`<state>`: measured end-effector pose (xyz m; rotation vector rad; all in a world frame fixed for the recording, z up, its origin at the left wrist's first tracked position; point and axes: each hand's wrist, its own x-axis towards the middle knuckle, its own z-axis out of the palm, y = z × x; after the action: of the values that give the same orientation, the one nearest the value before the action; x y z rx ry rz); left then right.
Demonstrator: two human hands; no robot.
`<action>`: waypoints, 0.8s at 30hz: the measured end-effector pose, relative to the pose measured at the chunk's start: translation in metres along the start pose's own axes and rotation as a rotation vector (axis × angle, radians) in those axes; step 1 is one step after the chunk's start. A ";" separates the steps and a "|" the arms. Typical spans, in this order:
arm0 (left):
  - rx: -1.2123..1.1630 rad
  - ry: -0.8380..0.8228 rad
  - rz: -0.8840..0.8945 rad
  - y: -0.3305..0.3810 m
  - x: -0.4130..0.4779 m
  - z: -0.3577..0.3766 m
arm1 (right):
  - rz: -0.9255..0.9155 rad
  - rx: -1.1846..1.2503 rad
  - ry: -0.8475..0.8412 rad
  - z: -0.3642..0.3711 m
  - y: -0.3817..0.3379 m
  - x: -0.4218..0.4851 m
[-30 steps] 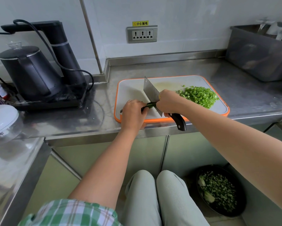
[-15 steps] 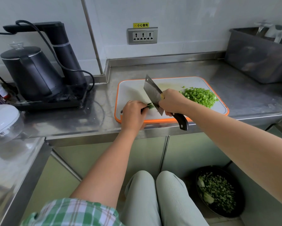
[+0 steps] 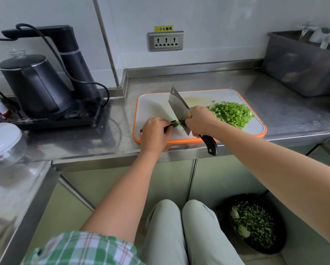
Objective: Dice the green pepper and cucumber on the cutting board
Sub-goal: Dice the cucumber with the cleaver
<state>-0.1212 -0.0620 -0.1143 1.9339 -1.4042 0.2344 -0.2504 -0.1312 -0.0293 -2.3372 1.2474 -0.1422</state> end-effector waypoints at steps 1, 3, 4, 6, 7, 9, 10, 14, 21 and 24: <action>-0.002 0.001 0.002 0.001 0.000 0.000 | 0.002 0.007 -0.012 -0.002 -0.002 -0.001; -0.006 0.003 0.001 0.001 0.000 -0.001 | 0.012 -0.003 -0.049 -0.006 -0.005 -0.002; -0.007 0.001 -0.001 0.001 0.000 -0.001 | 0.020 -0.028 -0.063 -0.006 -0.007 -0.002; -0.011 -0.010 -0.004 0.001 0.000 -0.001 | 0.025 -0.048 -0.082 -0.006 -0.008 -0.001; -0.015 -0.010 -0.004 0.001 0.000 -0.001 | 0.020 -0.048 -0.086 -0.005 -0.008 0.000; -0.019 -0.006 0.000 0.002 0.000 -0.002 | 0.008 -0.056 -0.078 -0.002 -0.010 0.000; -0.016 -0.008 0.000 0.002 0.000 -0.002 | 0.005 -0.068 -0.075 0.000 -0.011 0.001; 0.000 -0.026 -0.004 0.000 0.000 0.000 | 0.007 -0.051 -0.039 0.008 -0.011 0.004; -0.022 -0.028 -0.001 -0.001 0.003 -0.001 | 0.050 0.028 -0.053 0.003 -0.001 0.006; -0.046 -0.061 0.017 0.000 0.006 -0.003 | 0.071 0.027 -0.030 -0.002 0.007 0.007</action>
<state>-0.1185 -0.0648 -0.1091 1.9065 -1.4540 0.1503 -0.2521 -0.1406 -0.0315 -2.2611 1.3043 -0.0994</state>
